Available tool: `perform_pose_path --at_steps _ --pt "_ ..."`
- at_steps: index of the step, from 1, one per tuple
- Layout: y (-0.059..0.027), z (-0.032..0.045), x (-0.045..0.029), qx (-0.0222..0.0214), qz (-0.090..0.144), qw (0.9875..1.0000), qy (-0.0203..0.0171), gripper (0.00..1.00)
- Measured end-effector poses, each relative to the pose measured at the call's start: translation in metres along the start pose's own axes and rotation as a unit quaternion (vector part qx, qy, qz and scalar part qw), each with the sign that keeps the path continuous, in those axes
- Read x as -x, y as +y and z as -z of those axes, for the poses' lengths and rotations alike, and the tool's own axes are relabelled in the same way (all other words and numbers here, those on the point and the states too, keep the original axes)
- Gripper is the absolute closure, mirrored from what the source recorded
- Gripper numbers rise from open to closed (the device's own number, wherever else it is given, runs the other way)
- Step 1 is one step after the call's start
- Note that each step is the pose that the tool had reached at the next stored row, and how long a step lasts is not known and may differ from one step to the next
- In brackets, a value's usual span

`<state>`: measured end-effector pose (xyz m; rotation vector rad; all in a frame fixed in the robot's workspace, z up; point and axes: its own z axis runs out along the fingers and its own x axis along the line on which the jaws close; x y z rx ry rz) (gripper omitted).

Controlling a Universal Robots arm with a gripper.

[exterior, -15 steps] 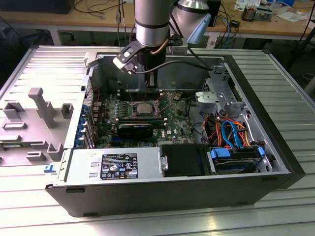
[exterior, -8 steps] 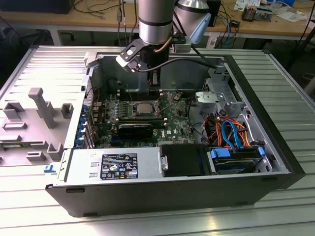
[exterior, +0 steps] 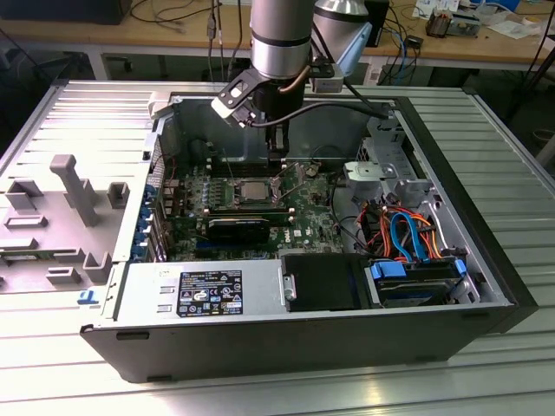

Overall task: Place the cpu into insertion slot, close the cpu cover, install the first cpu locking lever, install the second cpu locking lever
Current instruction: 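Close the cpu cover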

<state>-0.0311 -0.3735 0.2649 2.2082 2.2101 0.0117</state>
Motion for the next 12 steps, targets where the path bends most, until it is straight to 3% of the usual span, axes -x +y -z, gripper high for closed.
perform_pose_path --at_steps 9,12 --pt "0.0013 -0.0001 0.0000 0.0000 0.000 1.0000 0.0000 0.89" --pt "0.0114 -0.0002 0.0000 0.0000 0.000 1.0000 0.0000 0.89"
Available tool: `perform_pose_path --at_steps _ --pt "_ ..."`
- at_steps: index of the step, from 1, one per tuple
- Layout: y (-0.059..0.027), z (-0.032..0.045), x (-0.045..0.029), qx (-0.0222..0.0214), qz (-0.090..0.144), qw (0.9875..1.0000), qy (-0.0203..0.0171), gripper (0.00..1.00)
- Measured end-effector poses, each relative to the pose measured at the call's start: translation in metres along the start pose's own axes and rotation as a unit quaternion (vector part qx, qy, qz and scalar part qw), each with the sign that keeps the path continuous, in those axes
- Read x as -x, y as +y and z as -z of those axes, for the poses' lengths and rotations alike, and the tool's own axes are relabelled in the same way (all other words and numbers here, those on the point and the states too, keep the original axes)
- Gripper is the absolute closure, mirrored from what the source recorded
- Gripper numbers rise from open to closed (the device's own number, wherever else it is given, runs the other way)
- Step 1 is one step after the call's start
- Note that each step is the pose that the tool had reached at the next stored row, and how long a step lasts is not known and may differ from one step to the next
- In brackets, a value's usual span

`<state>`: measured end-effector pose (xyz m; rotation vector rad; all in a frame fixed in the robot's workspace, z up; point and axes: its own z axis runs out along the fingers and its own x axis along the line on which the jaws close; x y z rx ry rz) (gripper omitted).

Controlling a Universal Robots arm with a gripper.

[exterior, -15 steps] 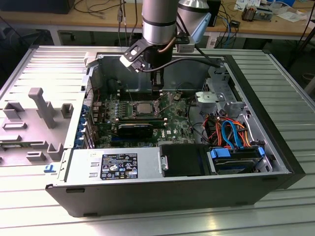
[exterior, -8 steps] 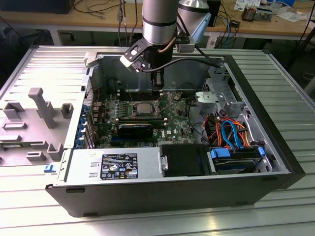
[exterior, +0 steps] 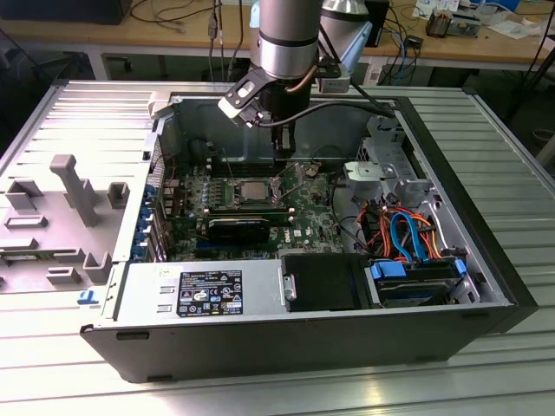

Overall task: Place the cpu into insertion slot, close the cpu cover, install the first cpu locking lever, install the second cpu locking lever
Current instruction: 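Close the cpu cover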

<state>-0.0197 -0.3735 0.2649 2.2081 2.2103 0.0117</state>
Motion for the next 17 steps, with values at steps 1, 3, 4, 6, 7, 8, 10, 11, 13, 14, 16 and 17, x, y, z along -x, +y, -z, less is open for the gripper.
perform_pose_path --at_steps 1,3,4,6,7,8,10,11,13,14,16,17 --pt "0.0032 -0.0001 0.0000 0.0000 0.000 1.0000 0.0000 0.89" --pt "0.0065 0.0000 0.0000 0.0000 0.000 1.0000 -0.0003 0.89" --pt "0.0070 0.0003 0.0000 0.0000 0.001 1.0000 -0.0004 0.89" --pt "0.0082 0.0013 0.0000 0.0000 0.001 1.0000 -0.0002 0.89" --pt "0.0099 0.0015 0.0000 0.0001 0.002 1.0000 -0.0001 0.89" --pt "0.0139 0.0015 0.0000 0.0000 0.002 1.0000 -0.0001 0.89" --pt "0.0226 0.0015 0.0000 -0.0010 0.002 1.0000 -0.0003 0.89" --pt "0.0250 0.0014 -0.0001 -0.0011 0.002 1.0000 -0.0003 0.89" --pt "0.0326 0.0011 -0.0002 -0.0014 0.002 1.0000 -0.0025 0.89" --pt "0.0350 0.0011 -0.0001 -0.0015 0.002 1.0000 -0.0039 0.89" --pt "0.0439 0.0010 -0.0003 -0.0020 0.002 1.0000 -0.0088 0.89" --pt "0.0476 0.0009 -0.0002 -0.0023 0.002 0.9999 -0.0100 0.89"
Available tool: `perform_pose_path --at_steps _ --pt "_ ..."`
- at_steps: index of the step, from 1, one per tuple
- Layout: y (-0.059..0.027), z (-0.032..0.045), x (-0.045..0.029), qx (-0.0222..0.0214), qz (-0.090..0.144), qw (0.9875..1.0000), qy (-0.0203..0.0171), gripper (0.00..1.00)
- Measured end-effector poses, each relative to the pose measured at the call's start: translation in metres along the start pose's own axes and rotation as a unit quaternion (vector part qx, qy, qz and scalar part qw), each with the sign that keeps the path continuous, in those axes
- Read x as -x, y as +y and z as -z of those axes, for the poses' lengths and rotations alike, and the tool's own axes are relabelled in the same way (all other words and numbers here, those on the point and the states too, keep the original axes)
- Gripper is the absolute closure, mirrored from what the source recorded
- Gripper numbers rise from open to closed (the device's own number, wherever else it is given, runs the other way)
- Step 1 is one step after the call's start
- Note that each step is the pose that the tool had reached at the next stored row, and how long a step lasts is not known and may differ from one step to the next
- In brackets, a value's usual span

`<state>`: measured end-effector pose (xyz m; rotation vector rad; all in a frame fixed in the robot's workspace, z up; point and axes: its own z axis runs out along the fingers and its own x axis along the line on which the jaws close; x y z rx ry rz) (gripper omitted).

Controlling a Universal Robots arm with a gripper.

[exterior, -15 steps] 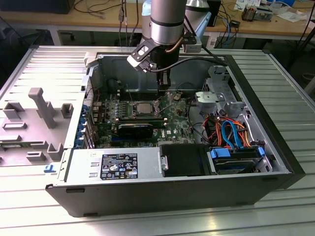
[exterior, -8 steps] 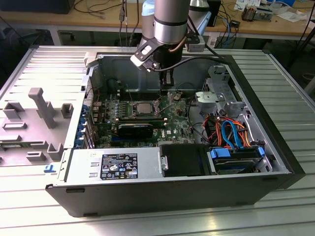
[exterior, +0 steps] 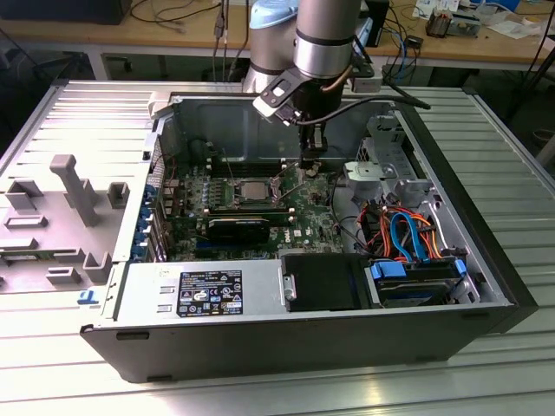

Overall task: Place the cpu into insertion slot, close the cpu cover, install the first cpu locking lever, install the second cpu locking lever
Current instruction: 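Close the cpu cover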

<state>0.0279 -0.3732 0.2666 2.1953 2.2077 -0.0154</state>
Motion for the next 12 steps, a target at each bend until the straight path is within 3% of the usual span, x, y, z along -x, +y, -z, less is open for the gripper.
perform_pose_path --at_steps 4,7,12 --pt "0.0105 -0.0014 -0.0001 -0.0013 0.003 1.0000 -0.0008 0.89" --pt "0.0115 -0.0046 -0.0004 -0.0011 0.018 0.9998 -0.0007 0.89" --pt "0.0116 -0.0133 -0.0013 -0.0027 0.020 0.9998 -0.0007 0.89"
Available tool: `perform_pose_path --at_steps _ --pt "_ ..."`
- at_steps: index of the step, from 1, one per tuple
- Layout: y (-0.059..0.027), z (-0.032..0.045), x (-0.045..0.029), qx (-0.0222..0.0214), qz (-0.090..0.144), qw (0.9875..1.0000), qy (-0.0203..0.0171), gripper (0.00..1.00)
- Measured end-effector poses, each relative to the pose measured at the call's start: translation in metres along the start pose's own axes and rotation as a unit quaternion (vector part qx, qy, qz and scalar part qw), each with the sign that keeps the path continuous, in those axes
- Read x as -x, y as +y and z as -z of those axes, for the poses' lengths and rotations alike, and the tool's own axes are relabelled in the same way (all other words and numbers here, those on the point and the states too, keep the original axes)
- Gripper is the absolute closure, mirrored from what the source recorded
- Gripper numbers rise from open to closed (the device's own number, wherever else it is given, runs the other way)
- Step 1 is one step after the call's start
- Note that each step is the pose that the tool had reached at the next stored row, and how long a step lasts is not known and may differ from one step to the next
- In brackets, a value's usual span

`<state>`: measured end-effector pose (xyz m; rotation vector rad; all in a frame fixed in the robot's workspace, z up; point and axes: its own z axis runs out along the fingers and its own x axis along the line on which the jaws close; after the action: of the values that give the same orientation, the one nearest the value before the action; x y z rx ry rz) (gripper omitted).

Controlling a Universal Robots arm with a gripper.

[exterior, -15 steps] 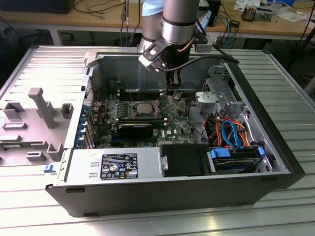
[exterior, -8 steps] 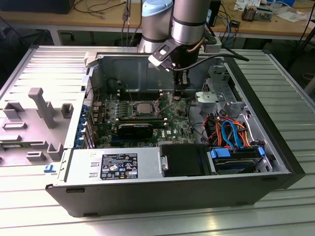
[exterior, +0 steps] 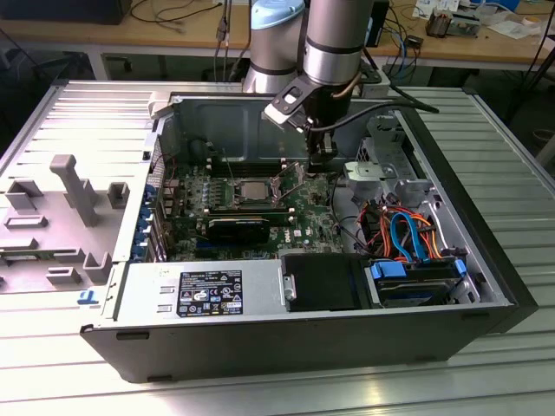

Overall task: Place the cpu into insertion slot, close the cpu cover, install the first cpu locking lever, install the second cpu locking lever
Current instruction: 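Close the cpu cover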

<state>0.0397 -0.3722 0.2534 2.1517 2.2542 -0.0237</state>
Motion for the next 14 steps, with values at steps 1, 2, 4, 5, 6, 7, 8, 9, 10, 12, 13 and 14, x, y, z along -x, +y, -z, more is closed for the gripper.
perform_pose_path --at_steps 1,2,4,5,6,7,8,9,10,12,13,14 --pt "0.0000 -0.0018 -0.0001 -0.0007 0.000 1.0000 0.0000 0.89" --pt "0.0000 -0.0043 -0.0001 -0.0016 0.000 1.0000 0.0001 0.89" --pt "0.0000 -0.0080 -0.0002 -0.0029 0.000 1.0000 0.0001 0.89" --pt "0.0000 -0.0093 -0.0003 -0.0036 0.000 1.0000 0.0002 0.89" --pt "0.0000 -0.0108 -0.0003 -0.0049 0.000 1.0000 0.0002 0.89" --pt "-0.0001 -0.0118 -0.0003 -0.0059 0.000 1.0000 0.0003 0.89" --pt "-0.0001 -0.0127 -0.0004 -0.0075 0.000 1.0000 0.0002 0.89" --pt "-0.0004 -0.0127 -0.0004 -0.0107 0.000 0.9999 0.0004 0.89" --pt "-0.0008 -0.0126 -0.0005 -0.0143 0.000 0.9999 0.0006 0.89" --pt "-0.0025 -0.0110 -0.0007 -0.0206 0.001 0.9998 0.0009 0.89" --pt "-0.0030 -0.0088 -0.0007 -0.0208 0.001 0.9998 0.0009 0.89" --pt "-0.0036 -0.0069 -0.0006 -0.0208 0.001 0.9998 0.0010 0.89"
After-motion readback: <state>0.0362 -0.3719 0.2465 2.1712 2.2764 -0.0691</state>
